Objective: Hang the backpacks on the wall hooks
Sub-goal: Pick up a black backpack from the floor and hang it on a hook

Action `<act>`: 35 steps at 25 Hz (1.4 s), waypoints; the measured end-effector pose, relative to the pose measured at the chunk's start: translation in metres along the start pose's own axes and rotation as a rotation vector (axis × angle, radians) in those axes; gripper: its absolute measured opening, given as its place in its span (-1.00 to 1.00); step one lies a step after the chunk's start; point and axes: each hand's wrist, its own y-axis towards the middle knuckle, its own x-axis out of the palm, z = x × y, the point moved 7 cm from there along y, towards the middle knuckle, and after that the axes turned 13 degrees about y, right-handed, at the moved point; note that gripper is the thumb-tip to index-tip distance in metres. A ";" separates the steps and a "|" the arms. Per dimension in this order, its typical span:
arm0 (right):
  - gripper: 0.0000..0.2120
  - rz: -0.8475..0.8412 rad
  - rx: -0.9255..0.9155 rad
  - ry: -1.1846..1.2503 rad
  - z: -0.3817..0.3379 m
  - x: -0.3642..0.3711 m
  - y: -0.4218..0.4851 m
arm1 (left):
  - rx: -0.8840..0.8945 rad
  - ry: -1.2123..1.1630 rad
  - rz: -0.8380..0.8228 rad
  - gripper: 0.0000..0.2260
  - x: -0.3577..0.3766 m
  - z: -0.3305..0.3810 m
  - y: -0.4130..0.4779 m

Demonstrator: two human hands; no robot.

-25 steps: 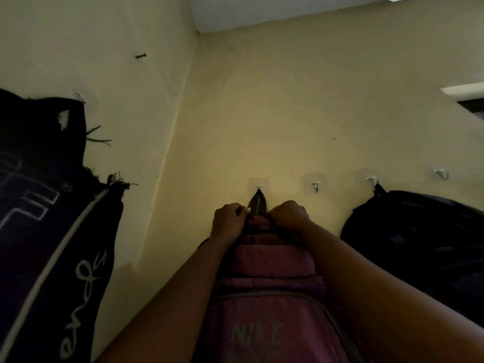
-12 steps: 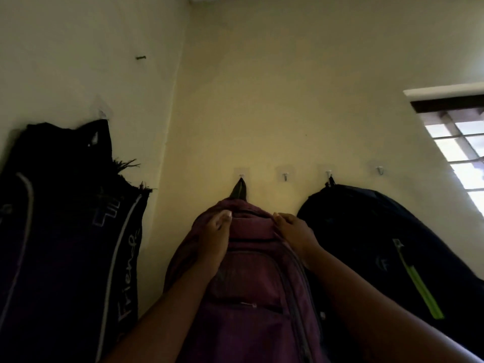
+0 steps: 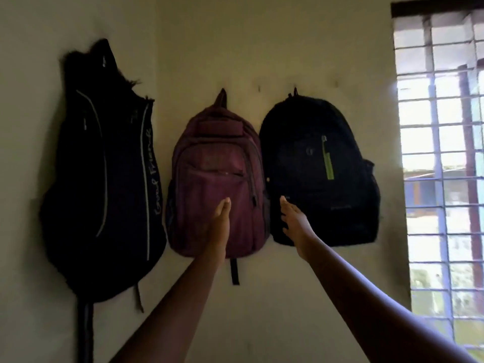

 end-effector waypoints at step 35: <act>-0.69 1.007 1.062 0.100 0.427 -0.412 -0.529 | -0.555 0.662 -1.289 -0.67 0.300 -0.408 -0.536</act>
